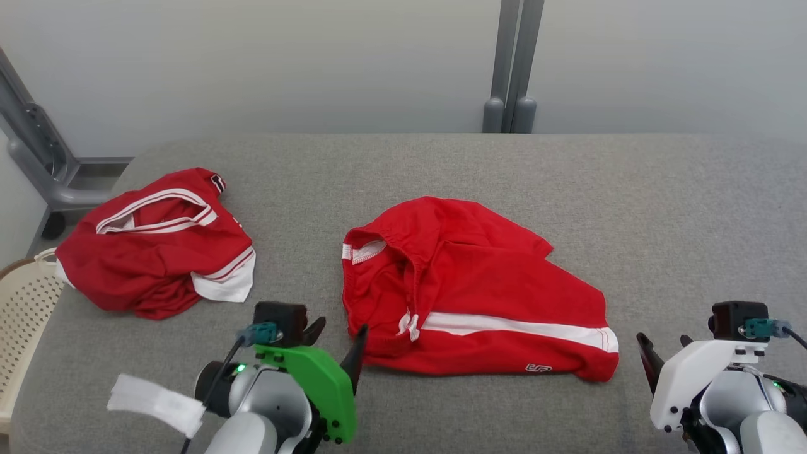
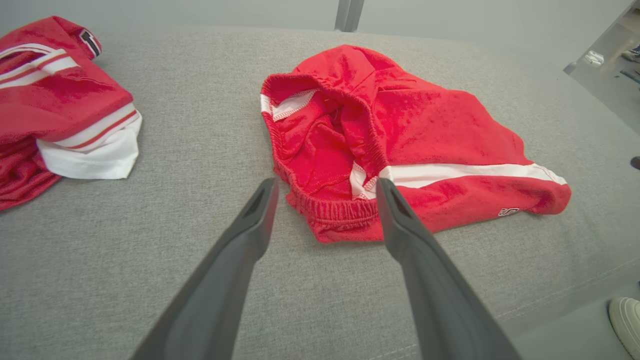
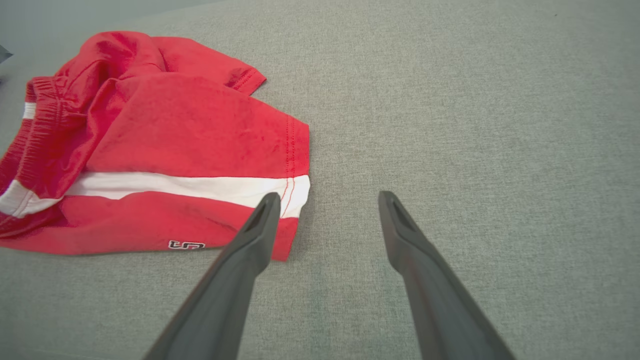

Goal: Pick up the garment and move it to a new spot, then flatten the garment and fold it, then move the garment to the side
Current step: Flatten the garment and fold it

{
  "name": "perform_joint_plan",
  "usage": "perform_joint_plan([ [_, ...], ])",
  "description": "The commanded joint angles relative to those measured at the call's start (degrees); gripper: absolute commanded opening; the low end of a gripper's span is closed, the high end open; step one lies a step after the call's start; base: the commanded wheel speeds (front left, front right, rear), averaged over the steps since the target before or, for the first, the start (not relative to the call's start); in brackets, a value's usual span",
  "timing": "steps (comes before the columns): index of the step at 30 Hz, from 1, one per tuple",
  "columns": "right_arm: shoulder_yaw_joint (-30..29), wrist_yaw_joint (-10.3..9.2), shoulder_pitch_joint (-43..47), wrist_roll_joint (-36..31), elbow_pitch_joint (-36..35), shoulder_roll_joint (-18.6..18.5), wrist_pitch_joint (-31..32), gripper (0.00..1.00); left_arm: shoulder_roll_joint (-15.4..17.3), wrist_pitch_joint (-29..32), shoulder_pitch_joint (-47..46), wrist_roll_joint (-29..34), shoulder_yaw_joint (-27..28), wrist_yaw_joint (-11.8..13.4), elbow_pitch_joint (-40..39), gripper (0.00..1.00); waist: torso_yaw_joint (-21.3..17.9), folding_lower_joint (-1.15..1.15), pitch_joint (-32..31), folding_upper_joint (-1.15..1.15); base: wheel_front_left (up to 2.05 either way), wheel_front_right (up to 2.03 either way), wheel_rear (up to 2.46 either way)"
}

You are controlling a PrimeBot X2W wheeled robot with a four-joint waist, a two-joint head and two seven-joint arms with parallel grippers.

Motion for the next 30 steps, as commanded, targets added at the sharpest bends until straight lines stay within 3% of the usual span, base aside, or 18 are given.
perform_joint_plan([
  [1, 0.0, -0.02, -0.7, -0.4, -0.6, -0.1, 0.8, 1.00, -0.1, 0.7, -0.8, 0.1, -0.5, 0.1, -0.1, 1.00, -0.1, 0.00, 0.6, 0.00, 0.00, 0.00, 0.00],
  [8, -0.8, -0.02, -4.2, -1.7, -2.9, -0.1, 10.5, 1.00, -2.4, 12.4, -7.7, -0.4, -5.9, 1.6, 0.3, 1.00, -1.2, 0.00, 3.4, 0.00, 0.00, 0.00, 0.00],
  [16, 1.1, -0.02, -9.2, -2.6, -1.2, -0.1, 12.1, 1.00, -3.1, 19.2, -15.2, -0.3, -10.7, 2.1, 3.6, 1.00, -2.2, 0.00, 8.4, 0.00, 0.00, 0.00, 0.00],
  [17, 1.3, -0.02, -9.8, -2.6, -0.9, -0.1, 11.9, 1.00, -3.1, 20.2, -16.3, -0.3, -11.0, 2.5, 4.5, 0.97, -2.3, 0.00, 9.0, 0.00, 0.00, 0.00, 0.00],
  [22, 1.8, -0.02, -12.1, -3.0, 0.5, -0.1, 11.6, 1.00, -3.3, 23.1, -21.0, -0.1, -12.0, 4.0, 7.6, 1.00, -2.9, 0.00, 11.4, 0.00, 0.00, 0.00, 0.00],
  [28, 2.7, -0.02, -13.6, -2.0, 2.1, -0.1, 12.0, 1.00, -3.4, 27.9, -23.8, -1.0, -14.0, 5.4, 9.1, 0.88, -3.3, 0.00, 12.5, 0.00, 0.00, 0.00, 0.00],
  [29, 3.0, -0.02, -13.6, -1.9, 2.5, -0.1, 11.9, 1.00, -3.4, 29.3, -24.1, -1.3, -14.7, 6.2, 9.1, 0.73, -3.3, 0.00, 12.6, 0.00, 0.00, 0.00, 0.00],
  [30, 3.2, -0.02, -13.6, -1.8, 2.6, -0.1, 11.9, 1.00, -3.4, 29.6, -24.3, -1.3, -14.8, 6.5, 9.1, 0.67, -3.3, 0.00, 12.6, 0.00, 0.00, 0.00, 0.00],
])
